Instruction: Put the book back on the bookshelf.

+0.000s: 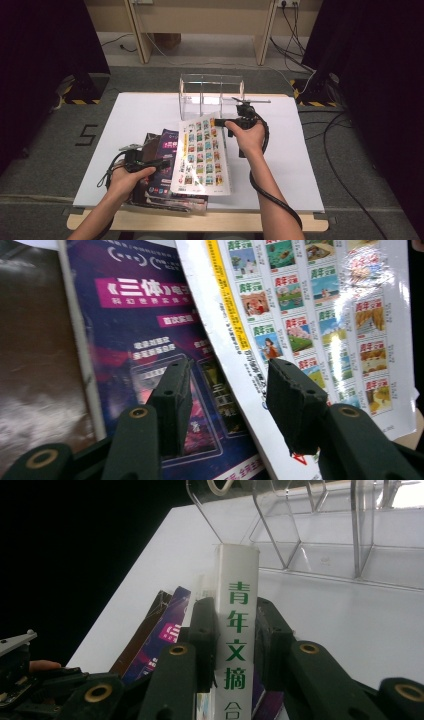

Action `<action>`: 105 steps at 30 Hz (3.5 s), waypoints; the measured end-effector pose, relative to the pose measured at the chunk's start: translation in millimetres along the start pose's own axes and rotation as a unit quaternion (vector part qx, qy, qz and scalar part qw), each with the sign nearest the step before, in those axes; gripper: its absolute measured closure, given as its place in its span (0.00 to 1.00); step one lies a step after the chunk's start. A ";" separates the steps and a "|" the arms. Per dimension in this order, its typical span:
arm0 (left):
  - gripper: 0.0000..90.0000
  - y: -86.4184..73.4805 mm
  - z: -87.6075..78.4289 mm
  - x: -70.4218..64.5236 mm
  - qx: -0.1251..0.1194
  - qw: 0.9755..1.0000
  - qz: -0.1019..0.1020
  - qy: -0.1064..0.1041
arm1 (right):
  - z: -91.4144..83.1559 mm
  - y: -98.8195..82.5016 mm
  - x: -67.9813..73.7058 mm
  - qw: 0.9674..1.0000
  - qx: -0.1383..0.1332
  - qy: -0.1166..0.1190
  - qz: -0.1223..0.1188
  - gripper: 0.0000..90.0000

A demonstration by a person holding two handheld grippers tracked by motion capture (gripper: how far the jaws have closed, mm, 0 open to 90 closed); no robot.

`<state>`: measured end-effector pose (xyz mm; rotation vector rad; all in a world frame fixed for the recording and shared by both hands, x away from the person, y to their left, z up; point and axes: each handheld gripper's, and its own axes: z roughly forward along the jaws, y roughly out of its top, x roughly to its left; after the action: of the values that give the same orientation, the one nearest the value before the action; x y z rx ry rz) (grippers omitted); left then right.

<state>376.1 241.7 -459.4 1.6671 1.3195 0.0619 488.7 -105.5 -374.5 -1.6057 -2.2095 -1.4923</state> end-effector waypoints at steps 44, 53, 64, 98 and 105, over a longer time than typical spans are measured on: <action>0.50 -9.2 -18.1 10.1 -0.042 0.999 -0.005 0.020 | -55.3 27.6 30.0 0.989 -0.080 -0.094 -0.078 0.82; 0.50 -9.1 -17.9 10.1 -0.043 0.999 -0.008 0.018 | -73.7 39.3 31.2 0.981 -0.105 -0.136 -0.087 0.82; 0.50 -9.1 -18.2 11.4 -0.046 0.999 -0.015 0.017 | -91.8 48.3 27.1 0.974 -0.139 -0.161 -0.082 0.82; 0.49 -8.0 -20.4 13.2 -0.047 0.999 -0.017 0.016 | -104.0 77.1 18.9 0.959 -0.187 -0.203 -0.061 0.82; 0.49 -8.5 -20.2 14.0 -0.045 0.999 -0.018 0.015 | -99.3 88.0 21.4 0.957 -0.195 -0.207 -0.061 0.82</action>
<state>364.4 264.8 -461.6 1.5705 1.3496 0.1240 497.4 -158.4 -251.3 -2.1043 -2.3602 -1.8692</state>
